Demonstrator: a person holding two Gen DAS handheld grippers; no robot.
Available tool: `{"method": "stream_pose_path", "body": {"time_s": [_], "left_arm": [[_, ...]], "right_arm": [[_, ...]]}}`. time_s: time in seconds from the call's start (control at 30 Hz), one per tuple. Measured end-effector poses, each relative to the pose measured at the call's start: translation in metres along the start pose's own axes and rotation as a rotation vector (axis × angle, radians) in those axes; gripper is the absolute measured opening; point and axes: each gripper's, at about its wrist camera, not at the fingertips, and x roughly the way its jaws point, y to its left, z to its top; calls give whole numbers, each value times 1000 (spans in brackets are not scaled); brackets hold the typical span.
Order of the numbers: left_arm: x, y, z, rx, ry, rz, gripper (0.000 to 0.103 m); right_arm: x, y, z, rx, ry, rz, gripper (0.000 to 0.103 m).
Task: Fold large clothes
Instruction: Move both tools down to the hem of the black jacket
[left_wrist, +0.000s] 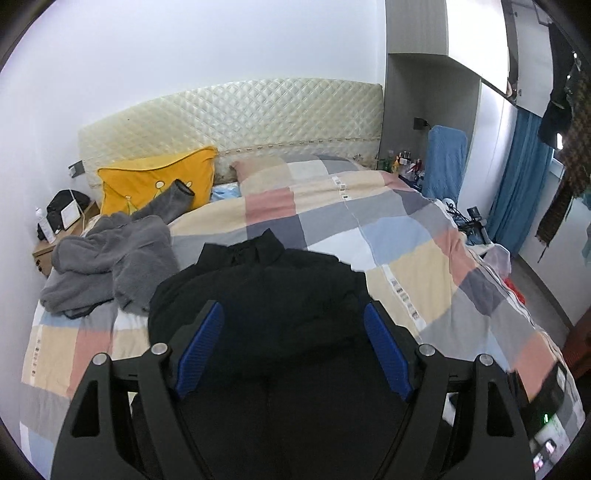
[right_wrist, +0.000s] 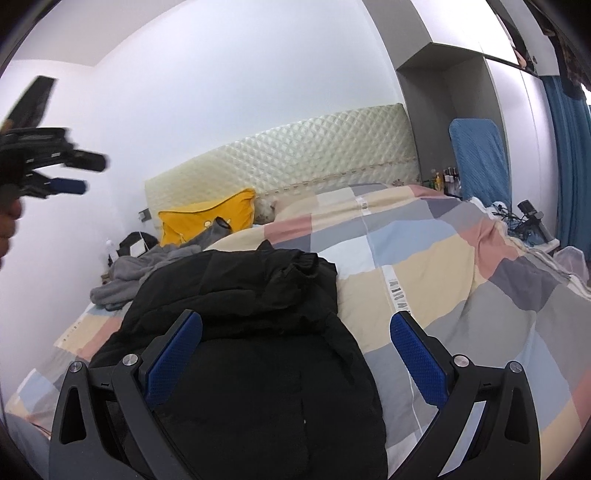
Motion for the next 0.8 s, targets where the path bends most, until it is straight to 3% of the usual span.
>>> {"method": "stream_pose_path", "body": {"time_s": [0.13,0.4,0.57,0.7,0.8], "left_arm": [[-31,11,-16,-30,25,-4,79],[-80,33,-53,-73,0,3,79],[-83,46,-88,-81,31,11,79],[-76,54,-118,-26,51,72,80],[-67,70,-138,-54,66,76,81]], "right_arm": [[-18,15,6,12,-11,77,103],[-41,44,11,-25,4,104,103],[-52,55,6,-26,45,132,103],[-57,58,-3,-32,85,123,103],[-57,61,-9,-46,113,124,103]]}}
